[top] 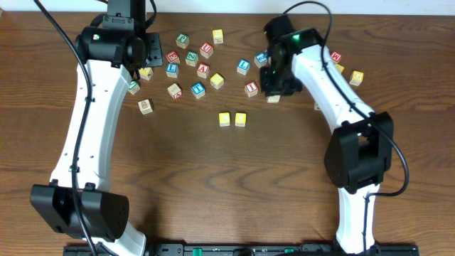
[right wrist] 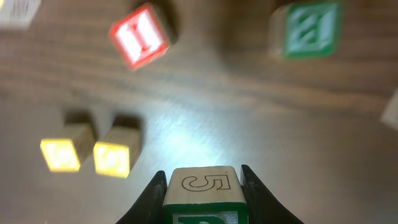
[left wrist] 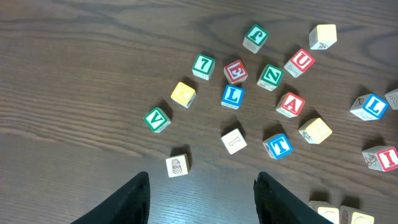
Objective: Spell out CORL
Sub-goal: 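Carry the green R block with the right gripper and set it right of O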
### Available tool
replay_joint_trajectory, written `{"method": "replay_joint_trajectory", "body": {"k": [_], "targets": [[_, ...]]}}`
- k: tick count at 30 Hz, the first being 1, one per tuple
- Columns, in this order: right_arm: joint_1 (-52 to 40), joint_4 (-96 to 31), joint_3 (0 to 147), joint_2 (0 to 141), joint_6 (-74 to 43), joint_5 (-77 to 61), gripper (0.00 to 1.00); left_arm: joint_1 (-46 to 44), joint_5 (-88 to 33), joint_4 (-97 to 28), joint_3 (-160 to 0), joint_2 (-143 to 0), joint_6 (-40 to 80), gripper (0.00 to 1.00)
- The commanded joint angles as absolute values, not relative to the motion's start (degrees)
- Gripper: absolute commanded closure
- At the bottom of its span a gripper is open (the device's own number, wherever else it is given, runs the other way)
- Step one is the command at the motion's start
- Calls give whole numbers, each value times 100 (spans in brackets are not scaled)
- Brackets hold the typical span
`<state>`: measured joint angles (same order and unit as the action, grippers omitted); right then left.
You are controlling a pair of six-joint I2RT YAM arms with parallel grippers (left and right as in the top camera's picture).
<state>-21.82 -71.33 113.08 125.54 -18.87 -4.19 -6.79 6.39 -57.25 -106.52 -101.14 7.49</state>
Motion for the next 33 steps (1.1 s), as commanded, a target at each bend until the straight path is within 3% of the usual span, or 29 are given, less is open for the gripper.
{"method": "replay_joint_trajectory", "body": {"k": [1,8,19,26,33], "targets": [[-2515,-7201,11135,12602,-1973,-561,85,-666,690,-5758,-10606,-10090,777,47],[-2934,-6875,10532,12602,-2781,276,85,-666,690,-5782,-10606,-10090,777,47],[-2974,-5531,9605,12602,-2827,237,83,-666,687,-5782,-10606,-10090,777,47],[-2974,-5341,9474,12602,-2827,145,67,-666,687,-5782,-10606,-10090,779,47],[-2971,-5406,9491,12593,-2827,3,37,-666,648,-5784,-10606,-10090,777,47]]}}
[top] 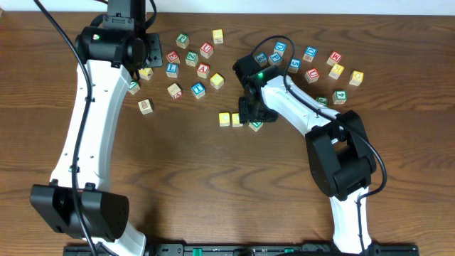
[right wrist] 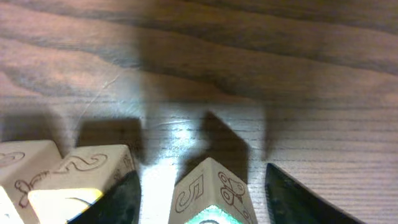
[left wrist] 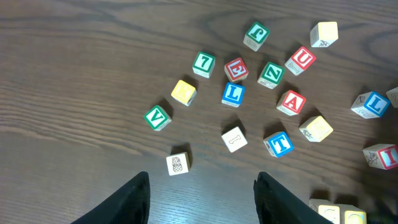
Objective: Spell out CORL
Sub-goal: 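Carry the green R block with the right gripper and set it right of O, then open the right gripper and lift the right arm away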
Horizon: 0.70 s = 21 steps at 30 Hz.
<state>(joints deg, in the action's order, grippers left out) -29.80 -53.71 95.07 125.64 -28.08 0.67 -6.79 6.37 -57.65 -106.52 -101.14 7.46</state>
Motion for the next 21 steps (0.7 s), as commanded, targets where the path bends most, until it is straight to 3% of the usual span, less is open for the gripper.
{"method": "replay_joint_trajectory", "body": {"k": [1,11,21], "targets": [[-2971,-5443,9520,12580,-2827,3,35,-666,607,-5784,-10606,-10090,775,47],[-2602,-5946,10333,12020,-2576,8,31,-668,342,-5564,-10608,-10090,751,48],[-1984,-6149,10534,11306,-2473,5,28,-666,-84,-4449,-10610,-10838,287,48]]}}
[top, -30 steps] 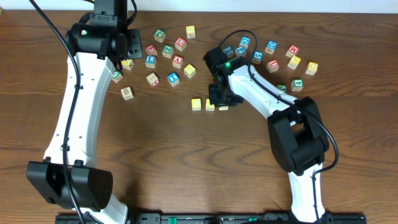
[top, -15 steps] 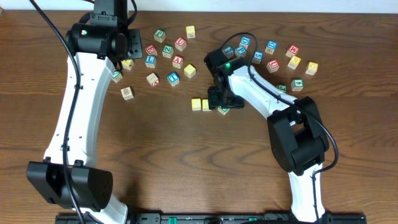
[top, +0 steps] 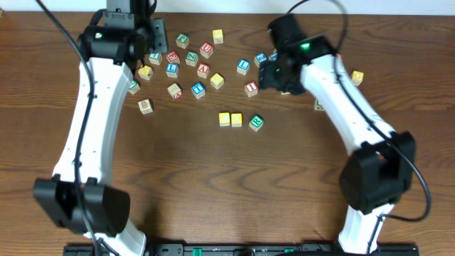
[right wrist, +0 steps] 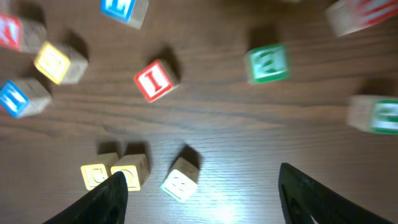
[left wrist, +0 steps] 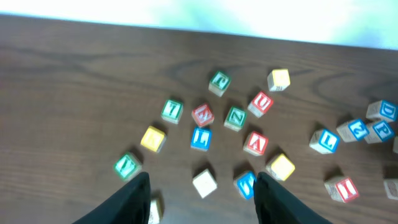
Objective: Spell out CORL
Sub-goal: 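Open the right gripper and lift the right arm away, then lower the left gripper onto the blue L block and grasp it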
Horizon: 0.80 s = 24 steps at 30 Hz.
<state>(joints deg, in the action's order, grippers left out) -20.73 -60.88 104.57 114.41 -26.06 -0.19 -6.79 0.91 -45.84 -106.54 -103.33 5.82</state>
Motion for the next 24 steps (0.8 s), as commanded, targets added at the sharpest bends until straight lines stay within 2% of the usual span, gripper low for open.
{"method": "replay_joint_trajectory", "body": {"k": [1,11,24], "targets": [[-1949,-6189,10534,11286,-2471,8,28,-666,-84,-4331,-10610,-10997,226,48],[-1883,-6431,10527,11284,-2154,12,26,-666,-84,-3391,-10610,-12357,-95,46],[-1883,-6440,10527,11284,-2154,56,24,-666,-84,-3505,-10608,-12958,-106,44]]}}
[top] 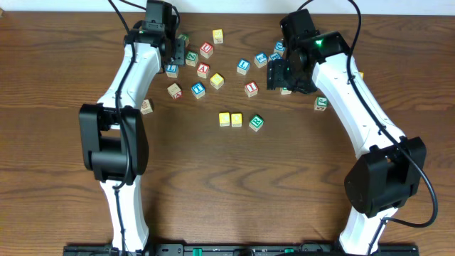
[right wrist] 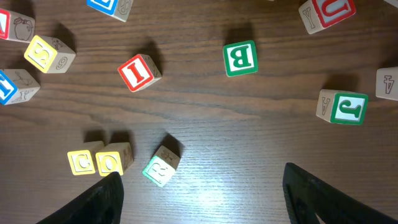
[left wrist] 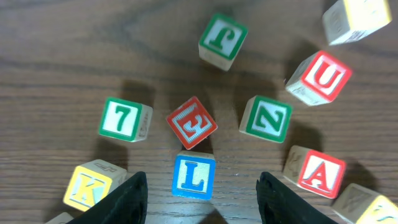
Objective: Spell out CORL
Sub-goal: 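Lower the left gripper onto the blue L block and grasp it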
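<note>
Mid-table lies a row: yellow C block (right wrist: 82, 162), yellow O block (right wrist: 112, 160), then a green R block (right wrist: 160, 168), turned askew and a little apart from the O. My right gripper (right wrist: 199, 202) hangs open and empty high above and behind the row, and shows in the overhead view as well (top: 283, 75). My left gripper (left wrist: 202, 205) is open low over the back-left cluster. A blue L block (left wrist: 194, 177) lies just ahead of its fingers, untouched.
Around the blue L lie a red E (left wrist: 191, 122), green 7 (left wrist: 121, 119), green Z (left wrist: 267, 118), yellow K (left wrist: 87, 186) and red A (left wrist: 320, 176). A red I (right wrist: 137, 71), green B (right wrist: 240, 58) and green J (right wrist: 346, 106) lie behind the row.
My left gripper has come down close over the back-left cluster, and the blue L now lies just ahead of its open fingers. The right gripper has barely moved and stays open.
First my right gripper was shut on the green R block, behind the C and O row. Then it stood open at the row with the R set down beside the O. It then hung raised and empty. My left gripper hovered open over the scattered blocks and now hangs low there.
</note>
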### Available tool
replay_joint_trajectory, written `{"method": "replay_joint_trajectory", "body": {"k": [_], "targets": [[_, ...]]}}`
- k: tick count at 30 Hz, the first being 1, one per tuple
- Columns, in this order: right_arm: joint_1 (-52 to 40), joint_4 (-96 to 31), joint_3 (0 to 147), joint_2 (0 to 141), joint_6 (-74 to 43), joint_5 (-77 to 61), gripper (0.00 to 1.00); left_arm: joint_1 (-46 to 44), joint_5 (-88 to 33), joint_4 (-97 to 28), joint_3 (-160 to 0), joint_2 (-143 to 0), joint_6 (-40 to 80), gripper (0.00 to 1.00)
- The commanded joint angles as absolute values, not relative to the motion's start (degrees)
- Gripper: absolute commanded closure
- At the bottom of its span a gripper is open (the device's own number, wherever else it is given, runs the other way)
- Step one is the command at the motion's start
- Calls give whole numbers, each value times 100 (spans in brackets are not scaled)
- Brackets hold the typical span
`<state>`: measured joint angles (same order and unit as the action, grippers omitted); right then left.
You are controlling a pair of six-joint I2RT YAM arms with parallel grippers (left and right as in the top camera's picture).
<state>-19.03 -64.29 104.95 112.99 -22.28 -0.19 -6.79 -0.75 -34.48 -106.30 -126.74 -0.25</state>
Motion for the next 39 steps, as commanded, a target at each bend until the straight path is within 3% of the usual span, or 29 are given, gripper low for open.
{"method": "replay_joint_trajectory", "body": {"k": [1,11,13,25,28,32,39], "targets": [[-1883,-6449,10527,11284,-2154,56,23,-666,-84,-3511,-10608,-12999,-104,45],[-1883,-6473,10527,11284,-2154,56,23,-666,-43,-3522,-10608,-13312,-106,46],[-1883,-6479,10527,11284,-2152,54,23,-666,-40,-3516,-10608,-13316,-108,54],[-1883,-6545,10527,11284,-2147,115,23,-666,-43,-3529,-10606,-13343,-106,66],[-1883,-6547,10527,11284,-2130,115,23,-666,-43,-3529,-10606,-13343,-106,65],[-1883,-6560,10527,11284,-2130,115,23,-666,-45,-3487,-10606,-13358,-106,48],[-1883,-6563,10527,11284,-2086,117,21,-666,-45,-3321,-10606,-13469,-106,50]]}}
